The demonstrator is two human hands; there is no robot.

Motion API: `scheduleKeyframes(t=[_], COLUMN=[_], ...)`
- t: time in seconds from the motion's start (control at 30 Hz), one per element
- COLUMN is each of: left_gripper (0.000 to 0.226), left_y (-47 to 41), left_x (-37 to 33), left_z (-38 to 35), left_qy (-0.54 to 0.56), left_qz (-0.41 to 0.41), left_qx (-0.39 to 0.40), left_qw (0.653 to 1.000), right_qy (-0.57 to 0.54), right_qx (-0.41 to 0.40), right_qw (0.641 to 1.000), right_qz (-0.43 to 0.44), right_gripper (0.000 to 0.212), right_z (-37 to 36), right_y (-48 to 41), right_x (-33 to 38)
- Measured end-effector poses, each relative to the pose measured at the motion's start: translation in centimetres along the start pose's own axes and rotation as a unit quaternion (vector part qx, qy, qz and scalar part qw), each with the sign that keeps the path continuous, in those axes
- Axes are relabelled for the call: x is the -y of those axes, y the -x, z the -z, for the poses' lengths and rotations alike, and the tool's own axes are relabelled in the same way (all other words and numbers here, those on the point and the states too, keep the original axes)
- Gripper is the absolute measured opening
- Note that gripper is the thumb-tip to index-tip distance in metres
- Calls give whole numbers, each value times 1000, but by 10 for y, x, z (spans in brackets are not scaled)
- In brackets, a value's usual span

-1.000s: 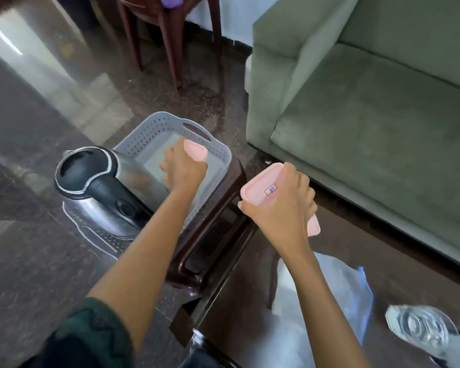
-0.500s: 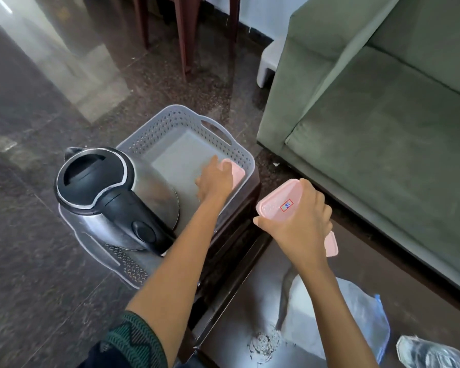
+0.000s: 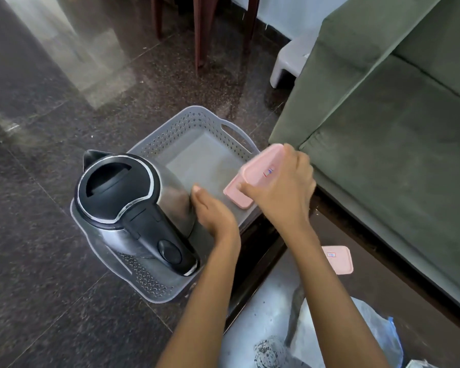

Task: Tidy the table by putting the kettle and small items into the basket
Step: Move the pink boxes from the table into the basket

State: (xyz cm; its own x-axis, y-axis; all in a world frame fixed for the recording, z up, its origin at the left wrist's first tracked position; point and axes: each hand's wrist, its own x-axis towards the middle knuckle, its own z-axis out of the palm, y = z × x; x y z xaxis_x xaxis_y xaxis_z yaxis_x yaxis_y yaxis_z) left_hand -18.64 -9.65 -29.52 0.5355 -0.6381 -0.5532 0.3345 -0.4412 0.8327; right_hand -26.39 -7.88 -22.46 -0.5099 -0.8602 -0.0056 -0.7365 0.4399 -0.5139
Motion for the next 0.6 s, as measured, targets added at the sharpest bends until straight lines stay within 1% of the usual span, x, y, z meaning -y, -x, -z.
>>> scheduleKeyframes(t=[0.1, 0.13, 0.2, 0.27, 0.3, 0.4, 0.43, 0.47, 0.53, 0.57, 0.6], left_gripper=[31, 31, 33, 38, 46, 84, 86, 79, 48, 37, 35], left_y=[0, -1, -3, -3, -3, -4, -3, -1, 0, 3, 4], left_x=[5, 4, 2, 1, 1, 3, 3, 0, -3, -6, -8], left_z=[0, -2, -2, -3, -3, -6, -6, -8, -11, -13, -14], left_qy=[55, 72, 80, 82, 89, 103, 105, 103, 105, 102, 93], left_qz=[47, 62, 81, 96, 111, 149, 150, 147, 118, 101, 90], left_qx=[-10, -16, -20, -10, -8, -20, -18, -15, 1, 6, 6], left_qw=[997, 995, 993, 992, 990, 983, 983, 984, 987, 990, 992], right_qy=[75, 98, 123, 137, 150, 185, 191, 198, 209, 212, 212], right_qx=[51, 60, 79, 91, 97, 115, 113, 107, 99, 99, 102], right_qw=[993, 988, 982, 979, 976, 969, 968, 968, 967, 966, 965], right_qz=[75, 99, 120, 124, 126, 118, 115, 113, 111, 112, 113], right_gripper=[106, 108, 111, 112, 111, 109, 109, 109, 111, 112, 114], right_z=[-32, -44, -66, -81, -87, -93, -94, -94, -93, -93, -91], right_y=[-23, -29, -37, -41, -42, -42, -41, -41, -40, -39, -38], right_x=[24, 29, 33, 31, 29, 23, 22, 21, 21, 21, 21])
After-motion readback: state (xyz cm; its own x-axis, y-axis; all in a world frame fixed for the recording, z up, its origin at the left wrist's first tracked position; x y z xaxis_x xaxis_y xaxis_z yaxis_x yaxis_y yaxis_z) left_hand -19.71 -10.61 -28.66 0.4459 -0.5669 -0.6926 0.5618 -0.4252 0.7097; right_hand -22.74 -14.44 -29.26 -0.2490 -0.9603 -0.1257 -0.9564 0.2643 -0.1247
